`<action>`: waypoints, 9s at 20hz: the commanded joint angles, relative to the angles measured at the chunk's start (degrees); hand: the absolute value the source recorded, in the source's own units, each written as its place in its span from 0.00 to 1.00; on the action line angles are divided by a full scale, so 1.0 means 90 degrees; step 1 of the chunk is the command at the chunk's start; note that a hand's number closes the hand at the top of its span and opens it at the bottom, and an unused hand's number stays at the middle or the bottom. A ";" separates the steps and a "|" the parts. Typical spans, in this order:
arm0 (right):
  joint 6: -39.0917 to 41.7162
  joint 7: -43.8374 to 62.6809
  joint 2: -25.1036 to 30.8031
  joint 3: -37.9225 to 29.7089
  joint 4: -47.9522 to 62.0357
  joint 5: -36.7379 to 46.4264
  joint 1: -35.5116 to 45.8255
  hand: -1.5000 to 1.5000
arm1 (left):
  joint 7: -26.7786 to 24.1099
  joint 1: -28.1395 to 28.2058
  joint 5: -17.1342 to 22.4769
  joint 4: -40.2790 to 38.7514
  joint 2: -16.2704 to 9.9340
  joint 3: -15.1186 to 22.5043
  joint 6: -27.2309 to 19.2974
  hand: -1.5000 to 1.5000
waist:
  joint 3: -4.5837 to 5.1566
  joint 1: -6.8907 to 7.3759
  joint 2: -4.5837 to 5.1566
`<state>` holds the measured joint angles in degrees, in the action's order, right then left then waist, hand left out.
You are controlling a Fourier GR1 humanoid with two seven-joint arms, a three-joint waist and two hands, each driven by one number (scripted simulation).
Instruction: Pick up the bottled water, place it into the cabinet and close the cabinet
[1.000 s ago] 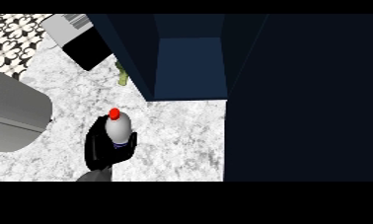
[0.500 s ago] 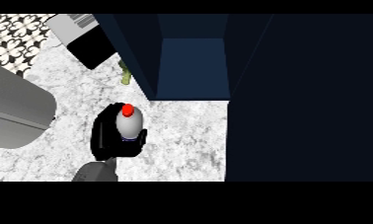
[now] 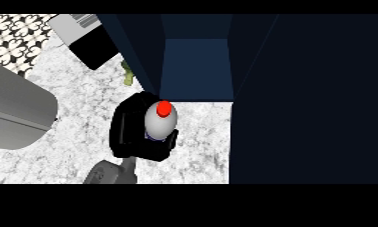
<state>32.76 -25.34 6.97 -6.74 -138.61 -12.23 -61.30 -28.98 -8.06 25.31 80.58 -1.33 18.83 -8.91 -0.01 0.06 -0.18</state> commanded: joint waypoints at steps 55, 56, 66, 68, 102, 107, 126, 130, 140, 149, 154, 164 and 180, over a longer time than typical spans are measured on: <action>0.0479 0.0912 0.0148 -0.0874 -0.0185 -0.1245 0.0849 0.00 | 0.0478 -0.6183 0.0374 -0.6163 -0.0016 0.0261 -0.3287 0.00 | 0.0002 -0.0301 0.0082; 0.0487 0.0763 -0.0038 -0.0617 -0.0051 -0.0987 0.0968 0.00 | 0.0335 -0.6393 0.0386 -0.6485 0.0047 0.0141 -0.3216 0.00 | 0.0002 -0.0405 0.0123; 0.0359 0.1094 0.0164 -0.0945 -0.0390 -0.1271 0.1063 0.00 | -0.0273 -0.6572 0.0361 -0.7384 0.0147 -0.0262 -0.3008 0.00 | 0.0011 -0.0353 0.0139; 0.0276 0.1222 0.0075 -0.0688 -0.0444 -0.1256 0.1108 0.00 | 0.0136 -0.6960 0.0482 -0.7256 0.0145 -0.0239 -0.3063 0.00 | 0.0010 -0.0399 0.0134; -0.0015 0.1544 0.0135 -0.0651 -0.0754 -0.1165 0.1150 0.00 | 0.0718 -0.2353 0.0608 -0.0508 -0.0395 0.1590 -0.2345 0.00 | 0.0008 0.0104 -0.0021; 0.0419 0.1716 0.0301 0.0002 -0.0747 -0.0905 0.0959 0.00 | 0.0835 -0.1150 0.0496 0.0822 -0.0855 0.2004 -0.2413 0.00 | 0.0008 0.0085 -0.0025; 0.0731 0.2737 0.0669 0.2866 -0.1275 0.0823 0.1340 1.00 | 0.0440 0.1314 0.0622 0.3051 -0.2307 0.1778 -0.2041 0.00 | 0.0027 0.0053 -0.0038; 0.0409 0.3180 0.0410 0.3853 -0.1337 0.1422 0.1586 1.00 | 0.0306 0.1669 0.0616 0.3320 -0.2394 0.1735 -0.2055 0.00 | 0.0036 0.0044 -0.0052; -0.0207 0.4290 -0.0276 0.5672 -0.1009 0.2622 0.3123 1.00 | 0.0022 0.2410 0.1077 0.3568 -0.2893 0.1134 -0.1464 0.00 | 0.0063 0.0180 -0.0036; -0.0759 0.5396 -0.0744 0.6005 -0.0710 0.2745 0.4616 1.00 | -0.0144 0.2876 0.1418 0.3703 -0.3327 0.0691 -0.0863 0.00 | 0.0085 0.0254 -0.0067; -0.1295 0.5567 -0.0743 0.6161 -0.0057 0.2855 0.5508 1.00 | -0.0178 0.3032 0.1616 0.3749 -0.3436 0.0421 -0.0705 0.00 | 0.0079 0.0257 -0.0061; -0.1558 0.5850 -0.0723 0.6010 0.0371 0.2578 0.6414 1.00 | -0.0425 0.3252 0.1712 0.3672 -0.3537 0.0307 -0.0247 0.00 | 0.0092 0.0394 -0.0015; -0.1498 0.5808 -0.0718 0.5637 0.0673 0.1676 0.6474 1.00 | -0.0361 0.3258 0.1851 0.3899 -0.3768 0.0128 0.0074 0.00 | 0.0091 0.0705 0.0170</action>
<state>28.19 25.42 10.14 41.78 -139.42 2.63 -6.53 -32.04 21.00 42.08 115.53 -34.93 19.76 -9.15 0.79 5.57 0.94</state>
